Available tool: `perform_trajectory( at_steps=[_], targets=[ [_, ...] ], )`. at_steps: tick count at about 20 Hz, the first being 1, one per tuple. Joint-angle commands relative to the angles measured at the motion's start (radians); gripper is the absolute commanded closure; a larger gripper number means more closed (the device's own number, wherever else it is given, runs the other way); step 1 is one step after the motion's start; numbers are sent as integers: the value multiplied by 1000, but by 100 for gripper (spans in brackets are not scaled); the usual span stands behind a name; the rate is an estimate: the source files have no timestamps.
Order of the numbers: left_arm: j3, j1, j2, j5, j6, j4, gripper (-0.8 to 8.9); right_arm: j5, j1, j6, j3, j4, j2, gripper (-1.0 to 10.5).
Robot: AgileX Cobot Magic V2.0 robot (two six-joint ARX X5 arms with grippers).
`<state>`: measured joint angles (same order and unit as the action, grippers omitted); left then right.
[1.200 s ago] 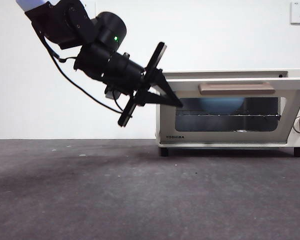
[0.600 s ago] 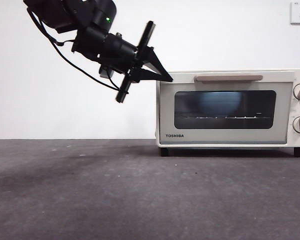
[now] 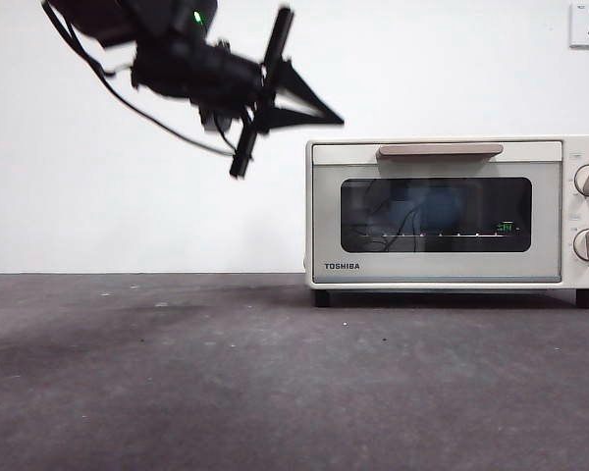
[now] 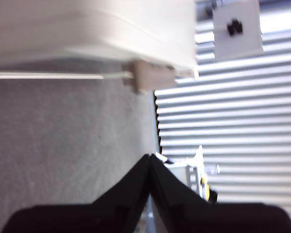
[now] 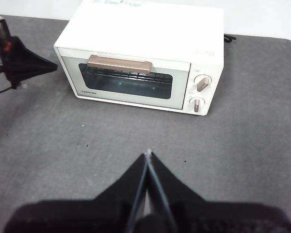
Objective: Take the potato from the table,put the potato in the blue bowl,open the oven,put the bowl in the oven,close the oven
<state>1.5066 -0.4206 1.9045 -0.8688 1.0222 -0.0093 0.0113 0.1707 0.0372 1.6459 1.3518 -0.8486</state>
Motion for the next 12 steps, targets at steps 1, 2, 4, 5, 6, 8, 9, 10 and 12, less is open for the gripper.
perform_trajectory(
  at_steps=[1,2,4,5,6,8,9,10,12],
  targets=[
    [2,4,-103,-53,-222,-68,819,4,0,-6,-8,19,3,946],
    [2,4,-135,-55,-290,-116,819,3,0,-5,-8,19,3,946],
    [2,4,-220,-27,-466,-263,819,4,0,9,-8,19,3,947],
    [2,3,-257,2,-545,-332,819,3,0,17,-8,19,3,947],
    [2,2,-303,47,-631,-418,819,3,0,21,-8,19,3,947],
    [2,-3,-384,153,-749,-567,819,3,0,23,-8,19,3,947],
    [2,-6,-427,209,-785,-638,819,3,0,23,-8,19,3,947],
    [2,-8,-467,257,-816,-703,818,0,0,23,-8,19,3,947],
    [2,-8,-542,331,-868,-813,819,-17,0,23,-8,19,3,947]
  ],
)
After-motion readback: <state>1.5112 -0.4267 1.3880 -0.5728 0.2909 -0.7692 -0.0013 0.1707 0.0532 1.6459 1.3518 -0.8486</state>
